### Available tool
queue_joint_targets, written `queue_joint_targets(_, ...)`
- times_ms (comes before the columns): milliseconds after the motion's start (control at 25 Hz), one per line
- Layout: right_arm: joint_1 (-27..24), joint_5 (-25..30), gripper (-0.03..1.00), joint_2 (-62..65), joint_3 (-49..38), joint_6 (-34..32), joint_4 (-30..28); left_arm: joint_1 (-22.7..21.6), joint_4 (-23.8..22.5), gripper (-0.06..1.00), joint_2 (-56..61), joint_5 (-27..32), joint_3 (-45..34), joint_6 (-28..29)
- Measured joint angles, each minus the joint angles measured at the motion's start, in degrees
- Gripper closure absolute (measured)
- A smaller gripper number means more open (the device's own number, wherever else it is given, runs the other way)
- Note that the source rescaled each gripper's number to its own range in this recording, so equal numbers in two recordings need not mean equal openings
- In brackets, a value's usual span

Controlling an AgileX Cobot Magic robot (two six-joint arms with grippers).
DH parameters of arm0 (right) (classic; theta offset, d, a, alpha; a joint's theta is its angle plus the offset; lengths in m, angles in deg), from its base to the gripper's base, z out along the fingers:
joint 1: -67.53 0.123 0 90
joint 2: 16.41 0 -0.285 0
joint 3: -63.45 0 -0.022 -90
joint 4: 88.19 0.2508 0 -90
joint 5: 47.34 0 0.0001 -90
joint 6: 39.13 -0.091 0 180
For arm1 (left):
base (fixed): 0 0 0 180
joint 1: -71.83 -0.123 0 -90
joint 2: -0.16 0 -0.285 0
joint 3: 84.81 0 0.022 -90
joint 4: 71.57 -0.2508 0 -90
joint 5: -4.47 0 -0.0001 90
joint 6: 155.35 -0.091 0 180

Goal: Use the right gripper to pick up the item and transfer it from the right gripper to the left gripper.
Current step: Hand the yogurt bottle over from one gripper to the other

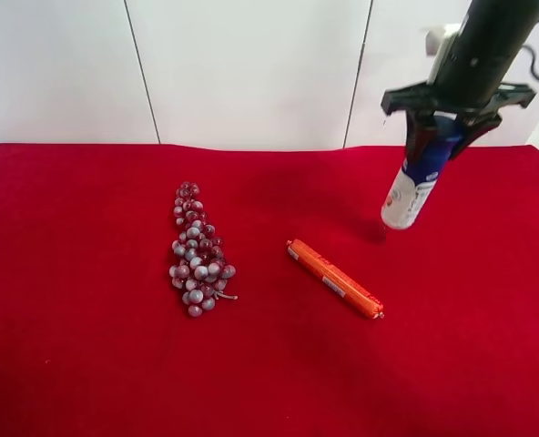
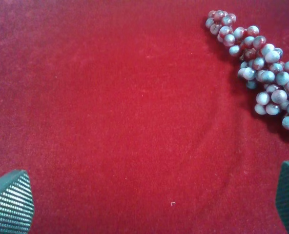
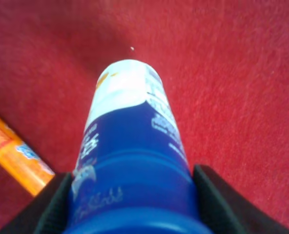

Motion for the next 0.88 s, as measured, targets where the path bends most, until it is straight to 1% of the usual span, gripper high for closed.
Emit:
queue_joint_targets(360, 0.3, 0.8, 0.97, 5.84, 0.0, 0.11, 4.79, 0.0, 0.0, -0.06, 0.0, 0.0, 0.0, 0.0)
queue_joint_targets(520, 1.17, 0.89, 0.97, 8.35, 0.0, 0.36, 6.31, 0.0, 0.0, -0.06, 0.0, 0.0, 0.0, 0.0)
queue_joint_targets(720, 3.8, 0.94, 0.97, 10.5, 0.0, 0.55, 9.37, 0.0, 0.07, -0.06, 0.0, 0.0, 0.0, 0.0)
queue_joint_targets(880, 6.93, 1.02, 0.97, 11.14, 0.0, 0.96, 11.28, 0.0, 2.31, -0.06, -2.64, 1.16, 0.7, -0.28)
